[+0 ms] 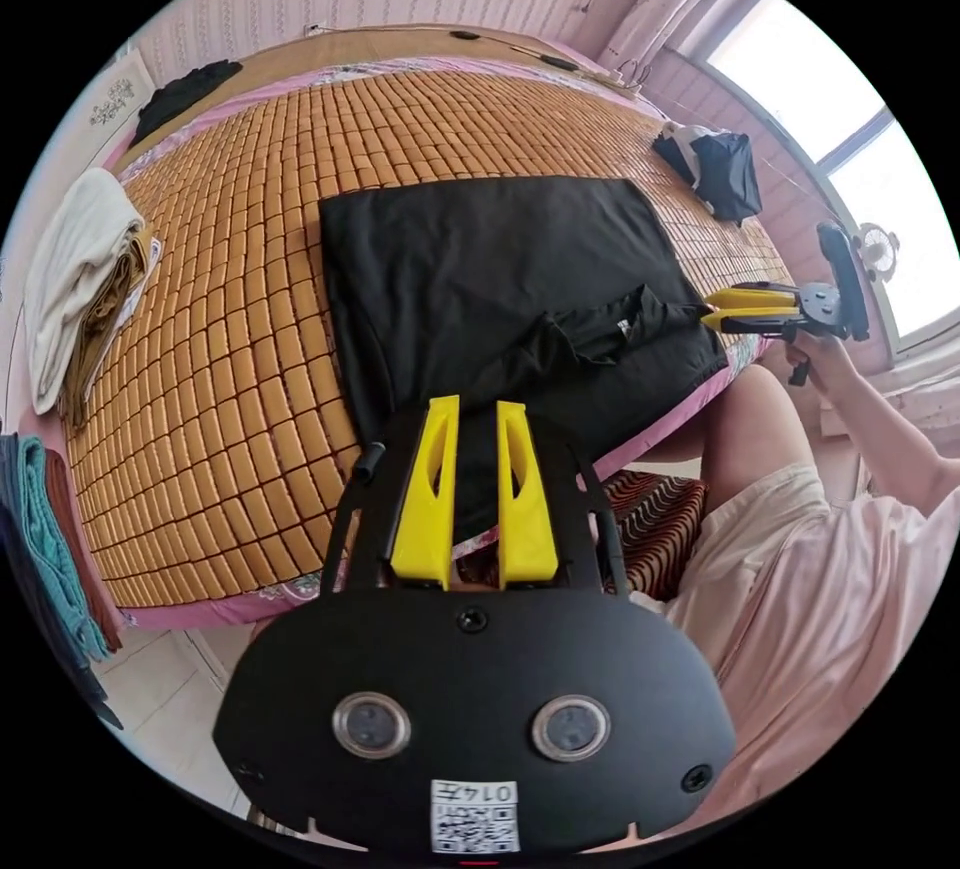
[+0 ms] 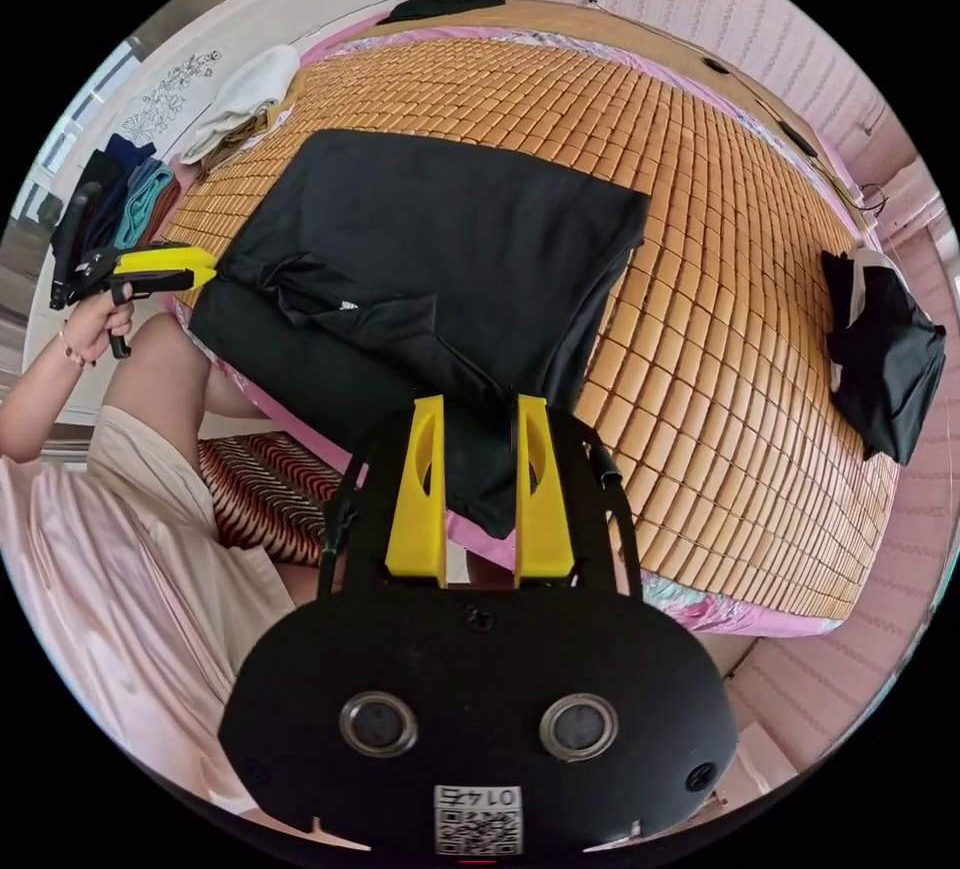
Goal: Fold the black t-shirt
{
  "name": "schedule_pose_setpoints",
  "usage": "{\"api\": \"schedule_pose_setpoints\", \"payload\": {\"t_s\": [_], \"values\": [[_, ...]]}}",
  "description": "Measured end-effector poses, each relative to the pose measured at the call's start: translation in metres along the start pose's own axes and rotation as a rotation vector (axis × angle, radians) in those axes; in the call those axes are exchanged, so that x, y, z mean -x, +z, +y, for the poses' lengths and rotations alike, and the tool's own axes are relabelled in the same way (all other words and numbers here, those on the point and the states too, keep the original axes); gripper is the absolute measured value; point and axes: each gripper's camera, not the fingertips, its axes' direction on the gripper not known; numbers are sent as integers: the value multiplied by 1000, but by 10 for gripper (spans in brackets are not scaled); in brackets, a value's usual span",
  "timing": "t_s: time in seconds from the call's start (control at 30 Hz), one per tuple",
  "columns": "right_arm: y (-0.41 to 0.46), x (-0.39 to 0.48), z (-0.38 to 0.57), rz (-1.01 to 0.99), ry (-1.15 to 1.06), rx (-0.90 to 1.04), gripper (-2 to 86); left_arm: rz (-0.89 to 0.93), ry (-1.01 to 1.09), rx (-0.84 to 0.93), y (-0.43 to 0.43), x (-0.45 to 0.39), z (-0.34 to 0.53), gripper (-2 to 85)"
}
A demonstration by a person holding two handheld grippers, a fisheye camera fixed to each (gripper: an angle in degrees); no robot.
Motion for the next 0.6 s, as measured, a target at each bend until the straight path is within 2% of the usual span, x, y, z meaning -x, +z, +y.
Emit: {"api": "schedule_pose_setpoints", "payload": {"t_s": [0.2,0.33,0.47,0.6], "values": [[24,-2,-16,59,11,72,51,-50,-77,80,28,6,-10,39],[-1,-3,-23,57,6,20,19,-60,-86,132,35,3,-21,-6],[-46,-5,-18,24,-13,-64,12,-75,-57,57,11,-7,-18,-9],[-56,-3,-15,-1,-36,-64,13,-47,-57,23,0,-9,-11,-10]]}}
